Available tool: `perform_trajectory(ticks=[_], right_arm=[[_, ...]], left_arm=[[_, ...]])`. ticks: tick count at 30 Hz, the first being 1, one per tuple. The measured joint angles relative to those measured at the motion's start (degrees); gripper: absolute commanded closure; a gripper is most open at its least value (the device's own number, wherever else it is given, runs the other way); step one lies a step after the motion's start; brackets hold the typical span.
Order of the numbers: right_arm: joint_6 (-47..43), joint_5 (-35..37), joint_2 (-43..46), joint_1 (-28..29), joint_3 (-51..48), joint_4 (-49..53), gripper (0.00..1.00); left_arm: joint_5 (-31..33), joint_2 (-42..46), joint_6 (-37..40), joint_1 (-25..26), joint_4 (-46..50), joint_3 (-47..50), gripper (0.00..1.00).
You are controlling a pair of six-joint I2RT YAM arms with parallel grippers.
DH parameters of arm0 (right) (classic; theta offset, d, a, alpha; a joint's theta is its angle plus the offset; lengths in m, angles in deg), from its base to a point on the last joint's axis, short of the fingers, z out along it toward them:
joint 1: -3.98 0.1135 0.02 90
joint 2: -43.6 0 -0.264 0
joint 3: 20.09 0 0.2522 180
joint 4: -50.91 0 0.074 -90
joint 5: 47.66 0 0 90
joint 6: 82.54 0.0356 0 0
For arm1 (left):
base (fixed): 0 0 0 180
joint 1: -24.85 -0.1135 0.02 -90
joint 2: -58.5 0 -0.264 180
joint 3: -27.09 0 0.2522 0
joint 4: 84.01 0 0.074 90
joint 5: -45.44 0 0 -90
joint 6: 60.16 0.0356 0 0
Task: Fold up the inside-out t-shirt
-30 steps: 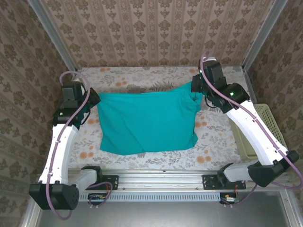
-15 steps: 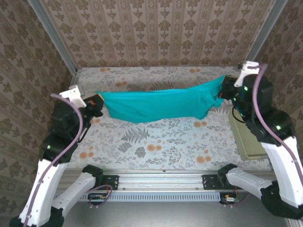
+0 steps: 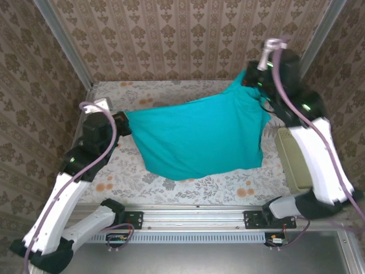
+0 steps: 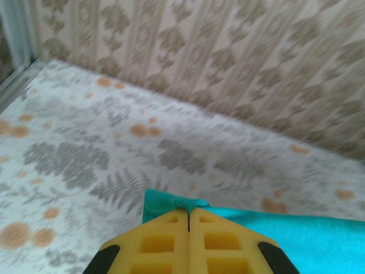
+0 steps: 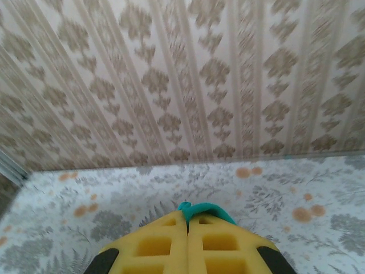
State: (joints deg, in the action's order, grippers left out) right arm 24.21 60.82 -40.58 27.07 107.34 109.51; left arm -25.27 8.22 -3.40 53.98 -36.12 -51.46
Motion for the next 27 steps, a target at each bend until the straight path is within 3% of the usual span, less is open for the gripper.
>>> perform_trajectory(ticks=[5,8,9,11,12,14,16,19,22,24,27], right_arm=[[-0.3,-4.1,-21.4,0.1,4.6,-2.7,1.00],[0.0,-6.6,-36.5,0.7,13.3,-2.0,1.00],[0.2,-7.4,-41.3,1.0,17.1,-1.4,0.92],[0.9,-9.4,-52.8,2.0,29.1,1.3,0.61],[1.3,-10.5,-57.9,2.5,35.5,3.0,0.51],[1.8,-12.1,-66.9,3.8,47.6,6.7,0.36],[2.5,-12.7,-69.7,4.6,51.7,10.7,0.31],[2.9,-11.5,-66.7,5.8,48.5,15.6,0.28],[2.7,-7.9,-52.8,6.2,27.7,14.5,0.25],[2.7,-6.3,-40.9,6.1,10.8,11.3,0.23],[3.4,-5.4,-21.3,5.3,-13.0,5.8,0.23]], left_arm=[[-1.4,-6.6,-1.4,-6.7,-0.1,8.1,1.00],[-5.3,-8.7,-2.5,-12.6,-0.9,14.9,1.00],[-6.7,-9.0,-2.8,-13.9,-1.2,16.5,1.00],[-9.7,-9.9,-3.2,-16.5,-1.6,19.3,1.00],[-10.8,-10.1,-3.2,-17.4,-1.9,20.1,1.00],[-13.4,-10.2,-3.2,-19.1,-2.6,21.7,1.00],[-15.1,-10.2,-3.2,-20.3,-3.0,22.2,1.00],[-16.8,-9.2,-3.2,-21.7,-4.0,23.2,1.00],[-18.1,-7.3,-3.2,-22.1,-4.1,24.7,0.99],[-18.9,-6.8,-3.1,-22.0,-4.1,24.8,0.84],[-18.0,-7.3,-1.5,-19.6,-2.1,23.0,0.50]])
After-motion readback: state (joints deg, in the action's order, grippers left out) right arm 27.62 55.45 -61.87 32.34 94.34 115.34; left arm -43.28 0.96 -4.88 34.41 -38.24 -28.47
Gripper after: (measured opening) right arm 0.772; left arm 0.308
